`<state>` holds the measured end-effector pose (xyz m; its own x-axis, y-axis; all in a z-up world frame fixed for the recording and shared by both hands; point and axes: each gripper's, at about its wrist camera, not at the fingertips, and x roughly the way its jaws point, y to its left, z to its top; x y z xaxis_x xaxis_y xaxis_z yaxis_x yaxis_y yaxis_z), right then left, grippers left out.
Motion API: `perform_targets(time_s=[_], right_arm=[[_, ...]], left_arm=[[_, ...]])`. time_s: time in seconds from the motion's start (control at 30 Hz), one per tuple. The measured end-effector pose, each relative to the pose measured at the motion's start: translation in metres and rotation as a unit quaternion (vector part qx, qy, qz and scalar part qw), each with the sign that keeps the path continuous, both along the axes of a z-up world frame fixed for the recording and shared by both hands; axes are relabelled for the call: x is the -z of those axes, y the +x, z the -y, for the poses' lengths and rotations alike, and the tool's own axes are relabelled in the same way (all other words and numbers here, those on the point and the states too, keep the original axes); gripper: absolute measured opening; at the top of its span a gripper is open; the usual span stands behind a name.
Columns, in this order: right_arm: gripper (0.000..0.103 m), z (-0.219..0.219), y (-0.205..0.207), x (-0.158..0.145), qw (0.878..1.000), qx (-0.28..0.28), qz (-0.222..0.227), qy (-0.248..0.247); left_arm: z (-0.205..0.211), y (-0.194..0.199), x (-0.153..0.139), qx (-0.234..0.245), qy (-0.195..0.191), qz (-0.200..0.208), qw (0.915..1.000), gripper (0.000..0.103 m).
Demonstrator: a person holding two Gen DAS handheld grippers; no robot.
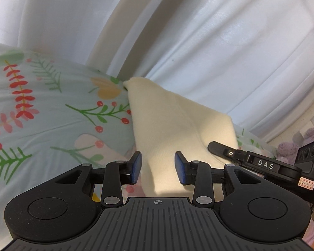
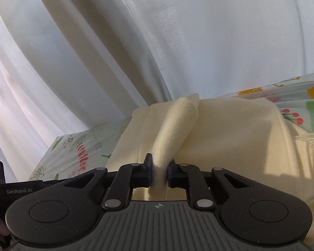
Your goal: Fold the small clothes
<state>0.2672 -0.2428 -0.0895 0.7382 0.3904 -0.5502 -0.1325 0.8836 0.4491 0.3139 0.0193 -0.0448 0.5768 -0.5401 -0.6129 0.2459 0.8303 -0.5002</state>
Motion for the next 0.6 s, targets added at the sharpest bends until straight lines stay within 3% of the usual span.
perform_targets(time_s=[0.1,0.2,0.33,0.37,0.43,0.53,0.6], right_arm=[[0.013,0.017,-0.008,0.002,0.999,0.026,-0.007,-0.034],[0.013,0.039,-0.008,0.014,0.998,0.044,-0.042,-0.023],[0.022,0.064,-0.011,0.027,0.995,0.052,-0.062,0.057],[0.032,0.069,-0.009,0.030,0.992,0.055,-0.070,0.086],[0.041,0.076,-0.005,0.034,0.987,0.050,-0.076,0.134],[0.038,0.065,0.007,0.033,0.988,0.045,-0.081,0.126],[0.016,0.052,0.010,0.025,0.993,0.044,-0.077,0.075]], left_arm=[[0.018,0.005,0.008,0.020,0.004,-0.015,0.9997,0.038],[0.036,0.008,0.017,0.040,0.008,-0.033,0.9986,0.036],[0.044,0.013,0.020,0.042,0.025,-0.024,0.9985,0.038],[0.044,0.014,0.021,0.041,0.023,-0.027,0.9985,0.038],[0.043,0.012,0.021,0.044,0.025,-0.028,0.9983,0.038],[0.046,0.013,0.016,0.046,0.035,-0.025,0.9980,0.041],[0.048,0.011,0.013,0.036,0.037,-0.028,0.9982,0.043]])
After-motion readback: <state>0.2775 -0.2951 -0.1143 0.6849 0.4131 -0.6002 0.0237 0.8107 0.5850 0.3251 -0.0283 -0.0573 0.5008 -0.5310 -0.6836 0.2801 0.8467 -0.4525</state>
